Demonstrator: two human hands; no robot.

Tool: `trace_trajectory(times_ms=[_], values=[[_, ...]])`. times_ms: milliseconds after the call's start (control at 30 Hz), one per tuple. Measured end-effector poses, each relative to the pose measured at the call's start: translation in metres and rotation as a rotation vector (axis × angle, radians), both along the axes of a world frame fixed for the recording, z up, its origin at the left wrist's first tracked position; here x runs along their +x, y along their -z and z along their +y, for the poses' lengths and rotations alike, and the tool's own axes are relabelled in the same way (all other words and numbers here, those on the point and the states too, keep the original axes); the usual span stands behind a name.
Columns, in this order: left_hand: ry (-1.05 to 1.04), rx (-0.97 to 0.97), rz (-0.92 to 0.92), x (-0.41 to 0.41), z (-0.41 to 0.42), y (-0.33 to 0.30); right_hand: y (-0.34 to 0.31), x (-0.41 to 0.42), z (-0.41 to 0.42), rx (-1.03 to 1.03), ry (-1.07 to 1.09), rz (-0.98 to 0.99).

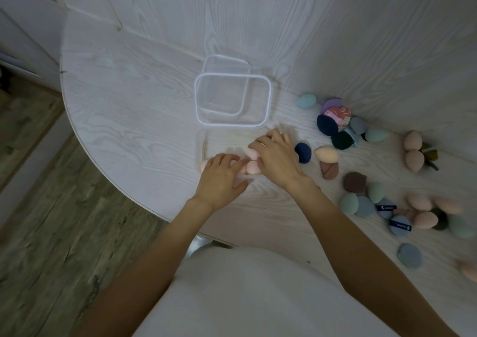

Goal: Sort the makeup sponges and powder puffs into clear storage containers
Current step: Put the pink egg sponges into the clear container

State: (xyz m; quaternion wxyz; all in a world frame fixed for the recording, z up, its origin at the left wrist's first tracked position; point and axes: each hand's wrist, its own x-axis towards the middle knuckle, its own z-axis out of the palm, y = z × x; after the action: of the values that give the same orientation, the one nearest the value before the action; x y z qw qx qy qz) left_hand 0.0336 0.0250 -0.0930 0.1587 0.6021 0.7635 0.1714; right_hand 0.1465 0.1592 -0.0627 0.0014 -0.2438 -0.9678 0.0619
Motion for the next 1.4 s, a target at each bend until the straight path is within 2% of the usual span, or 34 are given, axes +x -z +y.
trace_trajectory(times_ms=[100, 200, 300, 367, 467, 533, 667, 767, 933, 1033, 1100, 1200, 1300, 1400], values=[[0.003, 0.016, -0.025, 0.001, -0.001, -0.009, -0.001, 0.004, -0.001, -0.016, -0.006, 0.046], [-0.037, 0.197, -0.069, 0.008, 0.000, -0.026, -0.010, 0.016, 0.001, -0.044, 0.030, 0.213], [-0.039, 0.377, -0.188, 0.022, 0.017, -0.047, -0.023, 0.050, 0.003, -0.081, 0.173, 0.363], [0.029, 0.420, -0.227, 0.034, 0.037, -0.054, -0.025, 0.082, 0.004, -0.060, 0.291, 0.420], [0.186, 0.298, -0.247, 0.059, 0.078, -0.051, -0.016, 0.138, 0.007, -0.063, 0.525, 0.363], [0.288, 0.161, -0.150, 0.081, 0.109, -0.042, -0.007, 0.176, 0.011, -0.116, 0.669, 0.311], [0.283, -0.064, 0.081, 0.120, 0.160, -0.030, 0.011, 0.237, 0.021, -0.155, 0.760, 0.212], [0.271, -0.161, 0.160, 0.135, 0.176, -0.017, 0.020, 0.264, 0.032, -0.218, 0.817, 0.167], [0.230, -0.097, 0.148, 0.154, 0.177, -0.012, 0.023, 0.283, 0.047, -0.313, 0.723, 0.156], [0.196, -0.116, 0.102, 0.164, 0.175, -0.015, 0.015, 0.294, 0.055, -0.247, 0.707, 0.244], [0.175, -0.122, 0.110, 0.170, 0.174, -0.017, 0.013, 0.311, 0.059, -0.157, 0.769, 0.259], [0.191, -0.042, 0.123, 0.189, 0.173, -0.021, 0.015, 0.345, 0.062, -0.055, 0.921, 0.182], [0.228, 0.080, 0.036, 0.217, 0.175, -0.025, 0.019, 0.364, 0.060, -0.204, 0.957, 0.070], [0.280, 0.146, -0.119, 0.250, 0.179, -0.037, 0.018, 0.372, 0.056, -0.278, 0.956, 0.108]])
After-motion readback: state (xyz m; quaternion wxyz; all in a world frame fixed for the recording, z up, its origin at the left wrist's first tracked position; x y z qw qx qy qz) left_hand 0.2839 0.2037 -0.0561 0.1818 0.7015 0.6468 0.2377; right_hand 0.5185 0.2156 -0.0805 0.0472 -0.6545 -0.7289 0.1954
